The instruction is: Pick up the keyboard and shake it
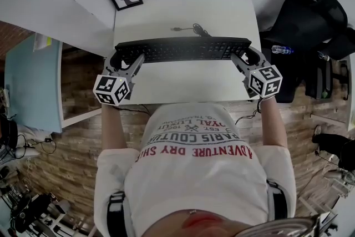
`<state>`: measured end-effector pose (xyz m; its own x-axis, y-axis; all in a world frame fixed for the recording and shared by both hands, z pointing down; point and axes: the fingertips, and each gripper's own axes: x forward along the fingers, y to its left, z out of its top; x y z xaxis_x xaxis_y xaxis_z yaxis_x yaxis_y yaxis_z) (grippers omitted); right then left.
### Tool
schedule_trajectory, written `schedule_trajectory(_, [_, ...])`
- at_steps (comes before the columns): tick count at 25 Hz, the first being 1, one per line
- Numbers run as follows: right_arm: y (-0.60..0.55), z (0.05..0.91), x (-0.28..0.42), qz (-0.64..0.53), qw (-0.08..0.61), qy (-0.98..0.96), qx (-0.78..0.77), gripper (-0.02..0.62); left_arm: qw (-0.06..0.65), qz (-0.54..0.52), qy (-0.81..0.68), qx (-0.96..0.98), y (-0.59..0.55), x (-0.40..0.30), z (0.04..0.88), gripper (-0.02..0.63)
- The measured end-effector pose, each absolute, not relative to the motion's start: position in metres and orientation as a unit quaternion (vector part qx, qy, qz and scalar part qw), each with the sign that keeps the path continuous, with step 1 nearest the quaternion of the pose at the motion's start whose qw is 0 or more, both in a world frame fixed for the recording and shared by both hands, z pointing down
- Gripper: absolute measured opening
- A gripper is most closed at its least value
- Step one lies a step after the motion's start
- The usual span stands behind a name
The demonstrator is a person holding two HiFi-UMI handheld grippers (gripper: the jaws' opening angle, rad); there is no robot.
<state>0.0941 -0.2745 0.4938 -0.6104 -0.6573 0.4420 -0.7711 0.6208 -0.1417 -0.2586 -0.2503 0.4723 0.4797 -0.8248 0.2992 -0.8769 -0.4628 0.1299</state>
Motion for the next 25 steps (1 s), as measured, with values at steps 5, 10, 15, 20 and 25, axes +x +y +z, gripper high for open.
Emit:
schedule_trajectory(5, [-0.275,0.491,0.092,0.155,0.179,-0.884,0.403,0.249,0.132,0.093,-0.505,0.848,-0.248,-0.260,0.472,0.337])
schedule_trajectory(10, [-0.274,0.495,0.093,0.161,0.183,-0.881,0.405,0.249,0.129,0.095,-0.505,0.848,-0.247,-0.259,0.472,0.337])
schedule_trajectory(15, [-0.267,0.501,0.092,0.171,0.192,-0.878,0.404,0.249,0.133,0.103,-0.503,0.848,-0.242,-0.260,0.476,0.337])
schedule_trajectory(20, [-0.264,0.501,0.096,0.169,0.197,-0.875,0.408,0.250,0.140,0.100,-0.502,0.848,-0.239,-0.256,0.480,0.337])
schedule_trajectory(25, [-0.265,0.501,0.096,0.171,0.203,-0.874,0.407,0.250,0.142,0.099,-0.503,0.847,-0.240,-0.257,0.479,0.337])
